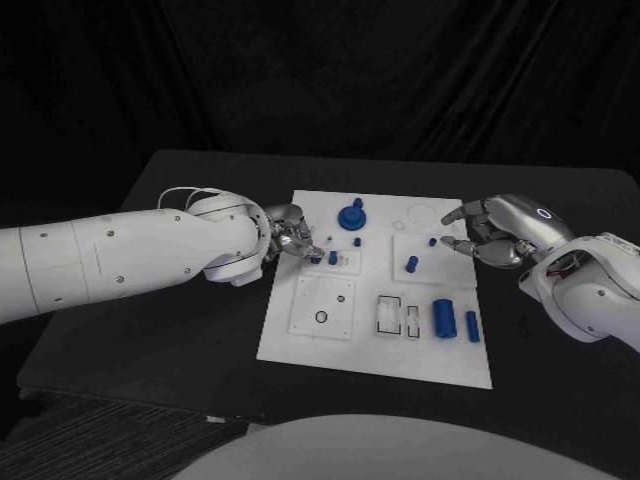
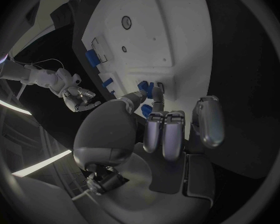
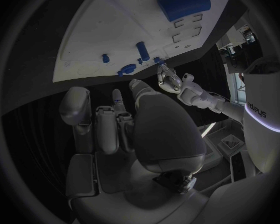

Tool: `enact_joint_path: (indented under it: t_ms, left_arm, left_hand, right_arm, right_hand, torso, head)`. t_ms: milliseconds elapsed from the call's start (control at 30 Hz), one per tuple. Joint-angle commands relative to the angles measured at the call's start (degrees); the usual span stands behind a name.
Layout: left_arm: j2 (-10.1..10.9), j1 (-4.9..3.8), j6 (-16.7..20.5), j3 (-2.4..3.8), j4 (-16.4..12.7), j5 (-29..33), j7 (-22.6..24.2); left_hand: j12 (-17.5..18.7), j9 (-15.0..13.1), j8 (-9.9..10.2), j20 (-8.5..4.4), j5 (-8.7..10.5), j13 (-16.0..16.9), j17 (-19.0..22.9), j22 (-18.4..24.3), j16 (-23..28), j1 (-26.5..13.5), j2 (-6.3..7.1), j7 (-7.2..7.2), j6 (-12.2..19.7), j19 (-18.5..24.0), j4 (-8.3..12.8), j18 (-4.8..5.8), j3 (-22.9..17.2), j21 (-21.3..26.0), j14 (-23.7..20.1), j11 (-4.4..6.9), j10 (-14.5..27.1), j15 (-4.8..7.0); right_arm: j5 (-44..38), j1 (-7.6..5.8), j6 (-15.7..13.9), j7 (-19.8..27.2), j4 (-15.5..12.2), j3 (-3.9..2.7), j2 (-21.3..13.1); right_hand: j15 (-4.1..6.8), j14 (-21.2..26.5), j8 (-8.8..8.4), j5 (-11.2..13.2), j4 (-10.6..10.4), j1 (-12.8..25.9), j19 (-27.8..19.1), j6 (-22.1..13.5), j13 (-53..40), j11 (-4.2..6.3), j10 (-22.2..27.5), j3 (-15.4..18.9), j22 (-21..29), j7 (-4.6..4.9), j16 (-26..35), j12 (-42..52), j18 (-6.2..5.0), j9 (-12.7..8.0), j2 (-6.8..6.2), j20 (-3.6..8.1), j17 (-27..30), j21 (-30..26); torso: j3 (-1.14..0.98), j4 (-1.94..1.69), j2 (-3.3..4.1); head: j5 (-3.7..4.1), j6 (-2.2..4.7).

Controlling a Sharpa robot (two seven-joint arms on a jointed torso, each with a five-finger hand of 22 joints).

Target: Assemble the parts on the task board

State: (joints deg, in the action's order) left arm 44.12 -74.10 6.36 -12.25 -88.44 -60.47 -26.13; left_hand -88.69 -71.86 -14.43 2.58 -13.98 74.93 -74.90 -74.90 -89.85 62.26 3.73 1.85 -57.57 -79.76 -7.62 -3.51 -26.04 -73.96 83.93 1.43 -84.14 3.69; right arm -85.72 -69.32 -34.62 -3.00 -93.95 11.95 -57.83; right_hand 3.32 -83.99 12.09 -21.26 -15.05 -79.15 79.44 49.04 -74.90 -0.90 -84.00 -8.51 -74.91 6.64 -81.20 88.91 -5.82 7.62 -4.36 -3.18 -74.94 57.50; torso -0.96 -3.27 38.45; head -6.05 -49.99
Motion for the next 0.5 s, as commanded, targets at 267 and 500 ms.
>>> enact_joint_path:
  t_ms: [267, 500]
  left_arm:
    - [0.6, 0.41, 3.0, 0.03, -0.6, -3.6, 1.8]
    - [1.0, 0.56, 4.1, 0.03, -1.0, -6.2, 2.2]
  left_hand:
    - [0.4, 0.0, -0.2, -0.19, -1.42, 13.5, -15.1, -9.7, -0.2, 0.6, -0.7, 0.0, 0.0, 0.2, 0.5, -0.56, 0.5, 0.4, 6.1, 0.36, -4.3, 0.44]
    - [0.5, 0.0, -0.1, -0.2, -1.82, 13.5, -15.1, -9.7, -0.2, 0.7, -0.74, 0.01, 0.1, 0.2, 0.5, -0.57, 0.5, 0.4, 6.1, 0.36, -4.3, 0.44]
  right_arm:
    - [-0.1, 0.3, -0.7, -0.7, 0.2, -0.03, 0.1]
    - [-0.1, 0.56, -0.8, -0.7, 0.4, -0.03, 0.2]
  right_hand:
    - [-0.57, -3.3, -0.11, -0.3, 0.1, -0.3, -0.2, 0.1, -13.5, -0.17, -4.5, -0.4, -5.2, 0.01, 0.2, -0.3, -0.34, -0.1, 0.19, -0.29, -5.8, -0.2]
    - [-0.55, -3.2, -0.16, -0.4, 0.1, -0.3, -0.2, 0.0, -13.5, -0.14, -4.4, -0.4, -5.2, 0.0, 0.3, -0.3, -0.34, -0.1, 0.15, -0.29, -5.8, -0.2]
  torso:
    - [0.01, 0.01, -0.11]
    - [0.01, 0.07, -0.14]
  head:
    - [-0.12, -0.01]
    - [-0.27, -0.01]
